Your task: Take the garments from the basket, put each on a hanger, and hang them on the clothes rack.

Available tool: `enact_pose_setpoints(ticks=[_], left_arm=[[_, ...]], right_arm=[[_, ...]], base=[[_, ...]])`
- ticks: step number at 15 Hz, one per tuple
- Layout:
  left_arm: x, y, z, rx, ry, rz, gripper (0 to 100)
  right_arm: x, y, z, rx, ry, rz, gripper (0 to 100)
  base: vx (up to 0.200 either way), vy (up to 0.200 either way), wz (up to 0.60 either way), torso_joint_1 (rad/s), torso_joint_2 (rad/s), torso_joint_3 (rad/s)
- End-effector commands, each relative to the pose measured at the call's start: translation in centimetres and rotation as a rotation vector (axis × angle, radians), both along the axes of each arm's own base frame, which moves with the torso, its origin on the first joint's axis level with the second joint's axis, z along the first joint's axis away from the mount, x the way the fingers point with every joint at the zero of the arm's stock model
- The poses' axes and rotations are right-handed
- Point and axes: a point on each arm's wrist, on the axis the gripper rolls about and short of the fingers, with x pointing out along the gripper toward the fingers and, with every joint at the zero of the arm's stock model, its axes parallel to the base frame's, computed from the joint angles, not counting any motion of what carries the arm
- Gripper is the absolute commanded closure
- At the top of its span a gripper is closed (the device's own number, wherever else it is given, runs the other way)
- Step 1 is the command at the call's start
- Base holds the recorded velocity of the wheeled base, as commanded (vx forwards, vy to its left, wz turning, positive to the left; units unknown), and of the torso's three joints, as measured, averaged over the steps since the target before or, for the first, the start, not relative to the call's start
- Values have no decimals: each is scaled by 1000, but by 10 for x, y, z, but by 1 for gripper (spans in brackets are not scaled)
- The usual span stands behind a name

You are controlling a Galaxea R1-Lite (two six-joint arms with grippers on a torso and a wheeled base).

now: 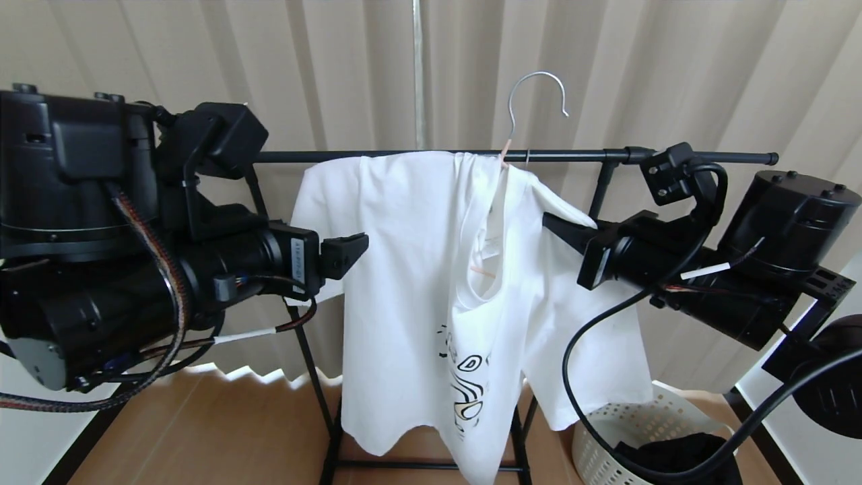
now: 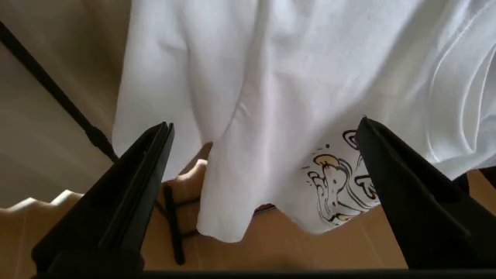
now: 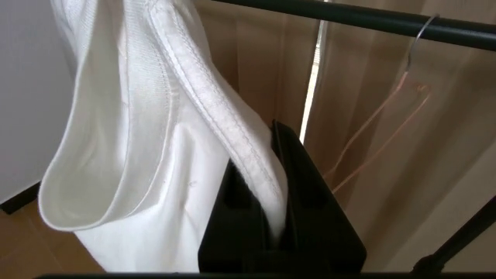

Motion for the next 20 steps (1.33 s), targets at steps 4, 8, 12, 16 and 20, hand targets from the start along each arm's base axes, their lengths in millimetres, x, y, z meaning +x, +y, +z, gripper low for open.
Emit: enact_pose_setpoints(ticks=[4, 8, 12, 16, 20], left_arm=[[5, 38, -15, 45, 29, -36, 0], [15, 46, -31, 41, 88, -79, 0], [22, 42, -40, 35, 87, -87, 0], [26, 41, -47, 39, 110, -84, 0], [24, 42, -45, 34, 104, -82, 100]], right_arm=[[1, -26, 3, 1, -5, 22, 100], [-3, -47, 0, -4, 4, 122, 100], [-6, -52, 0, -4, 7, 160, 100], [-14, -53, 2, -4, 1, 209, 100], [-13, -55, 3, -2, -1, 203, 100]], base=[[0, 0, 0, 0, 0, 0], [0, 0, 0, 0, 0, 0], [0, 0, 0, 0, 0, 0], [0, 0, 0, 0, 0, 0], [0, 0, 0, 0, 0, 0]])
